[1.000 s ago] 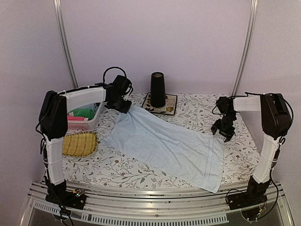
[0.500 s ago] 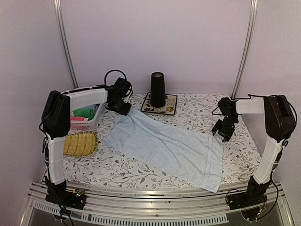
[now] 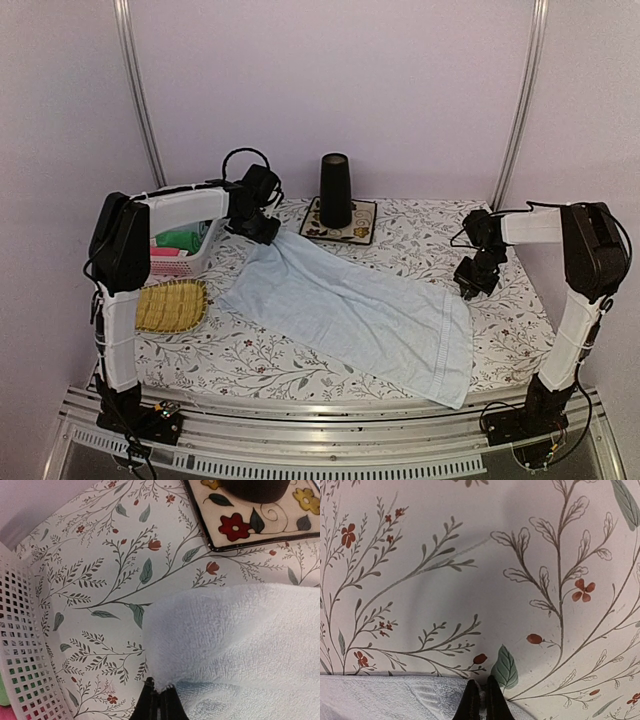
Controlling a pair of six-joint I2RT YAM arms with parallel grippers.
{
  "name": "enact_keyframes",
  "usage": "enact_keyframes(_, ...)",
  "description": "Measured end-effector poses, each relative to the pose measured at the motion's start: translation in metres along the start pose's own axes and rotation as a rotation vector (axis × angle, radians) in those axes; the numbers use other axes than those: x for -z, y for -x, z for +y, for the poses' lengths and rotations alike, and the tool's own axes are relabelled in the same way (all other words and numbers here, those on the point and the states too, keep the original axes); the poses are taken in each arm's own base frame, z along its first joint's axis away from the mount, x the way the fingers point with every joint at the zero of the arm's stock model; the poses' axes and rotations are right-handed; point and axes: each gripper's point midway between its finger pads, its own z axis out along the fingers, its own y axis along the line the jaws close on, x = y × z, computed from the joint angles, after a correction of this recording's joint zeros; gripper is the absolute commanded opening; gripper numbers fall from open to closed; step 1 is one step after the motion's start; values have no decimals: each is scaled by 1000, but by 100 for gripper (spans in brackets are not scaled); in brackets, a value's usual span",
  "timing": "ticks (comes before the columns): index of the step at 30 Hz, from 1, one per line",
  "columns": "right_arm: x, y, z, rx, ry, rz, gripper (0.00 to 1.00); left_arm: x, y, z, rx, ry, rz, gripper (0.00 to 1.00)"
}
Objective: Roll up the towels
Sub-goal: Adjust the towel at the center of the board.
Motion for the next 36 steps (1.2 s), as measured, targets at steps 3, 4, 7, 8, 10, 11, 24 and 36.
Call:
enact_keyframes(3, 0, 2, -2, -3, -11, -11, 2, 0, 0, 0, 0, 0, 0, 2)
enact_keyframes(4, 1, 3, -2, -3, -16, -16, 2, 0, 0, 0, 0, 0, 1, 2)
enact_keyframes(7, 9, 12, -3, -5, -47, -37, 2, -1, 2, 0, 0, 1, 0, 2)
enact_keyframes(8, 15, 19, 0, -6, -50, -52, 2, -1, 4, 0, 1, 1, -3, 3)
enact_keyframes(10, 31, 46, 11, -20, -38, -111, 2, -2, 11, 0, 6, 2, -10, 11)
enact_keyframes(11, 41, 63, 16, -31, -25, -146, 2, -3, 16, -1, 10, 0, -18, 26)
enact_keyframes(24, 89, 202, -34, -164, -110, -371, 53, -7, 3, -34, -3, -98, 37, 94)
enact_keyframes(36, 107, 42, 76, 363, 54, -263, 58, 61, -52, -36, 38, -224, 89, 84)
